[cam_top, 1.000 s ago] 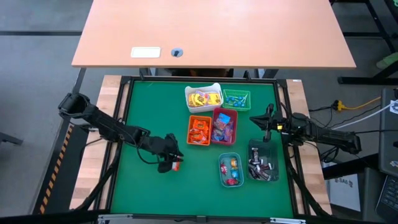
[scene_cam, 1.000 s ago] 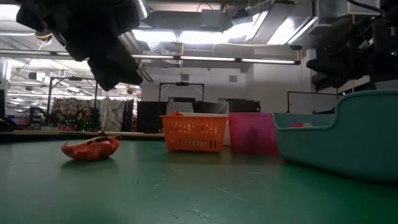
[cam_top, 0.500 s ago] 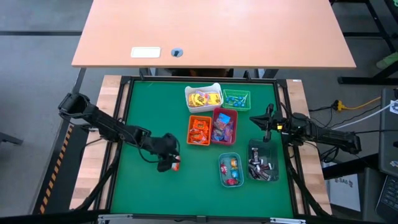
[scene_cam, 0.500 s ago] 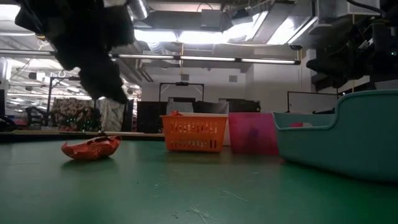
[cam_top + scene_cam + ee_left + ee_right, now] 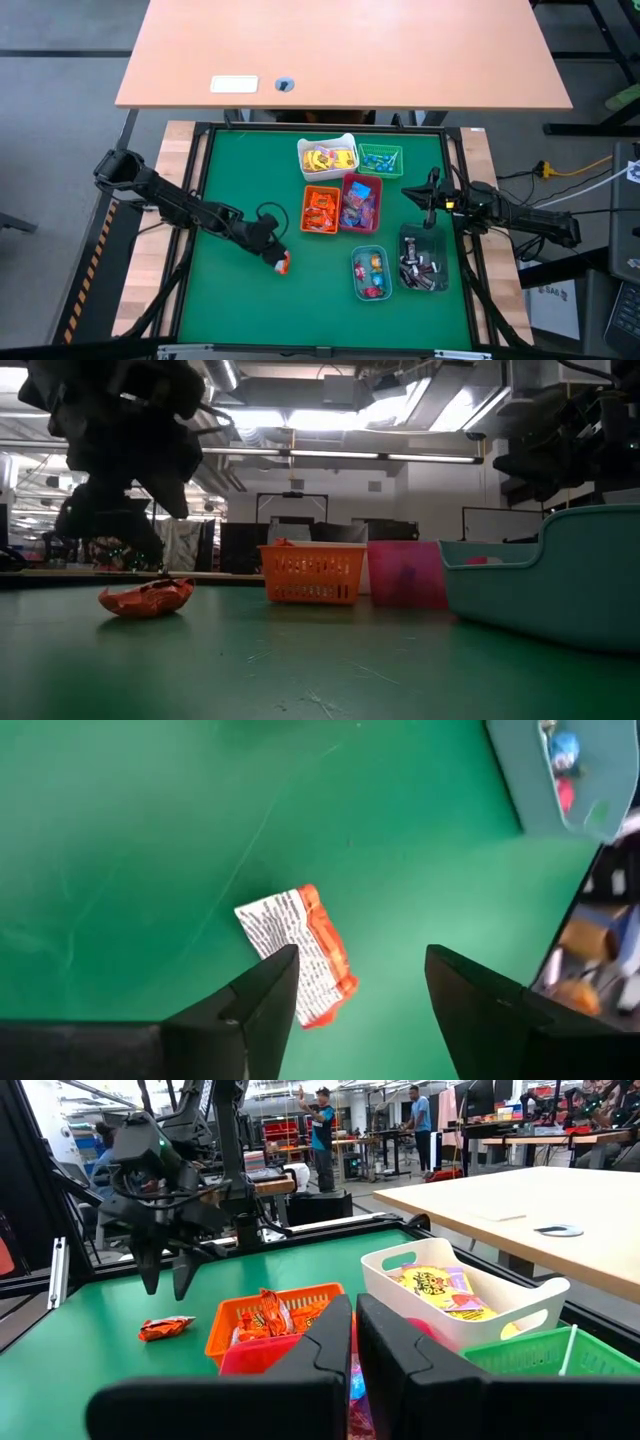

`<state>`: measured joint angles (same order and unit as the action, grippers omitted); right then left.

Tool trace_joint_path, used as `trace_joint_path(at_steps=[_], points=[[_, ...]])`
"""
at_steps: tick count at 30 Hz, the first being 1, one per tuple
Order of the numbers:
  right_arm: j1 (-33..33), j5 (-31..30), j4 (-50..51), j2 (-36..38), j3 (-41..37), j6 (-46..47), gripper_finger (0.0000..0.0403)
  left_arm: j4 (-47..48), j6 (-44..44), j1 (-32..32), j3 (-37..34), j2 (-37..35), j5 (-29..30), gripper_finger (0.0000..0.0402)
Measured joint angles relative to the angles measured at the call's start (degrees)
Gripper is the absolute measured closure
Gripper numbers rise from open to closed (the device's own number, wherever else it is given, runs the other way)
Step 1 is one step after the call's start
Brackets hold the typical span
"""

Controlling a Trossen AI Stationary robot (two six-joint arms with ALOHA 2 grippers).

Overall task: Sort candy
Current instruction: Put the orange chocolate into the orange basket

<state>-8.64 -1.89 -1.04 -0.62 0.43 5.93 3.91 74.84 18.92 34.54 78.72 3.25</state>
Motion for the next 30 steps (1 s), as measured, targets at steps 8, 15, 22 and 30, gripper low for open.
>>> trace_joint_path(at_steps=[8,15,22,30], points=[[0.0,0.0,0.0,0.0,0.0,0.0,0.0382,-0.1,10.7,0.0,0.0,0.0,-1.3,0.0195],[0.0,0.0,0.0,0.0,0.0,0.0,0.0382,-1.0,16.0,0.2,1.3,0.1,-0.9,0.0195],[0.0,0.5,0.1,0.0,0.0,0.0,0.0382,4.6,18.3,1.4,6.5,4.6,-1.3,0.0196],[0.0,2.5,0.3,0.0,0.0,0.0,0.0382,15.7,19.2,1.2,12.1,11.1,-4.3,0.0196]])
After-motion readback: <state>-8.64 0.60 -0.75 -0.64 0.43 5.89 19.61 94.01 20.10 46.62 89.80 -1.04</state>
